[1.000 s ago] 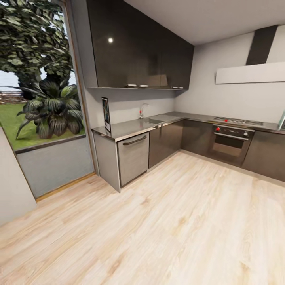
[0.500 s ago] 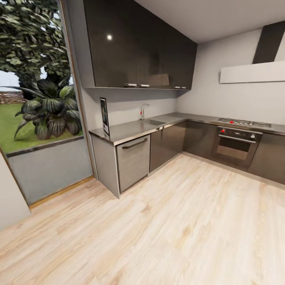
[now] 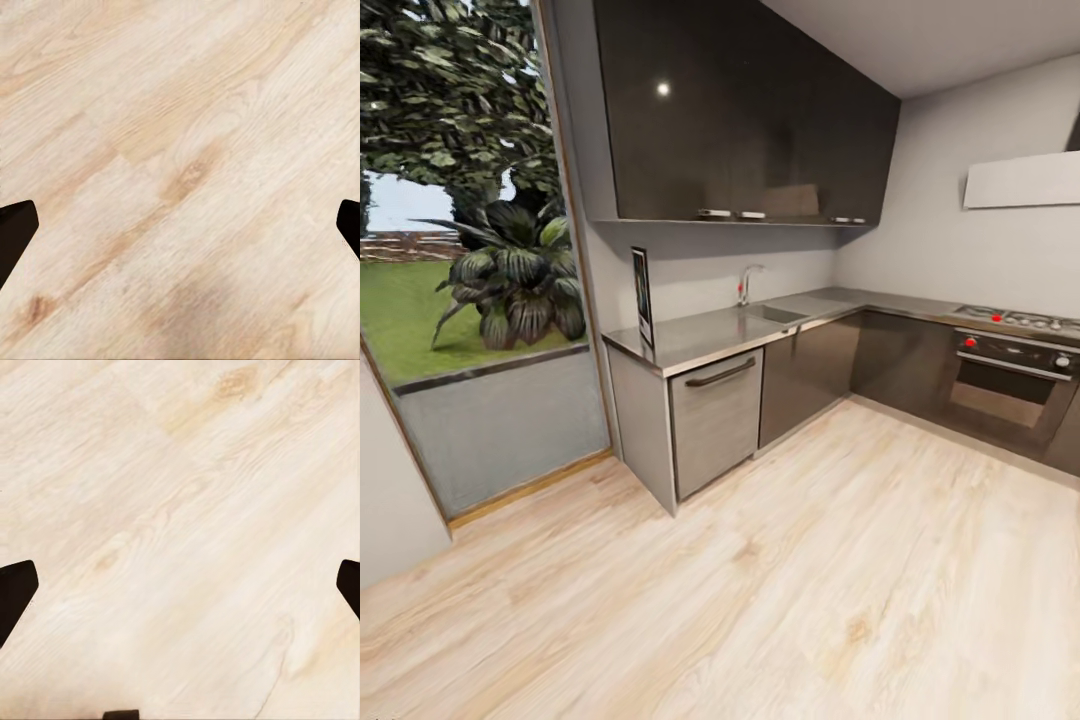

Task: Pick up the poster from the kitchen countertop and hang it on one of the wall nails in the kitchen.

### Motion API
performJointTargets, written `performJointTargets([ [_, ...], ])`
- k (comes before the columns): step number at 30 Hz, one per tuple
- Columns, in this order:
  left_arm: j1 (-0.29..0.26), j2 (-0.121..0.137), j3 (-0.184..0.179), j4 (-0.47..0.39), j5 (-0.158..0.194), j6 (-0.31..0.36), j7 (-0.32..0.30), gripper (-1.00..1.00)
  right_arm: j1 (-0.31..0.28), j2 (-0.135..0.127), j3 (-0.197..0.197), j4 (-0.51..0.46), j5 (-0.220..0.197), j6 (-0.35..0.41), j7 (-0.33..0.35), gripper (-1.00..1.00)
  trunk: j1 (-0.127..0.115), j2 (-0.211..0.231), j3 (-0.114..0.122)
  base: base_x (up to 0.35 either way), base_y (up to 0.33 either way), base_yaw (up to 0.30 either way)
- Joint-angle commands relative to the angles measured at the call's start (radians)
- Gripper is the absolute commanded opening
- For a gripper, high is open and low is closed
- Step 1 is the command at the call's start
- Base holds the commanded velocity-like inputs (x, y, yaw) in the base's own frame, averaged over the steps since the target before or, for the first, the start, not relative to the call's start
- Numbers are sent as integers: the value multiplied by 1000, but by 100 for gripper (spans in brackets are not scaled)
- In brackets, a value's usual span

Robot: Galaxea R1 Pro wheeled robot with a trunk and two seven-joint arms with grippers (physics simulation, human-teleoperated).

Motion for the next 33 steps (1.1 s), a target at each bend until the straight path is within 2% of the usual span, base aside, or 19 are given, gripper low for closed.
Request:
performJointTargets([
  [1,0,0,1,-1,0,-1,0,100,0,0,1,1,6,-2,-5,100,1,0,-1,322,-157,276],
  [6,0,0,1,-1,0,-1,0,100,0,-1,1,1,6,-2,-5,100,1,0,-1,321,-161,243],
  [18,0,0,1,-2,1,-1,0,100,0,-2,1,-1,6,-2,-4,100,1,0,-1,321,-154,20],
  [22,0,0,4,-3,1,-1,0,100,0,-5,1,1,35,-2,-4,100,1,0,-1,334,-12,0],
  [33,0,1,4,-3,2,-2,0,100,0,-3,1,1,44,-2,-5,100,1,0,-1,338,-1,0],
])
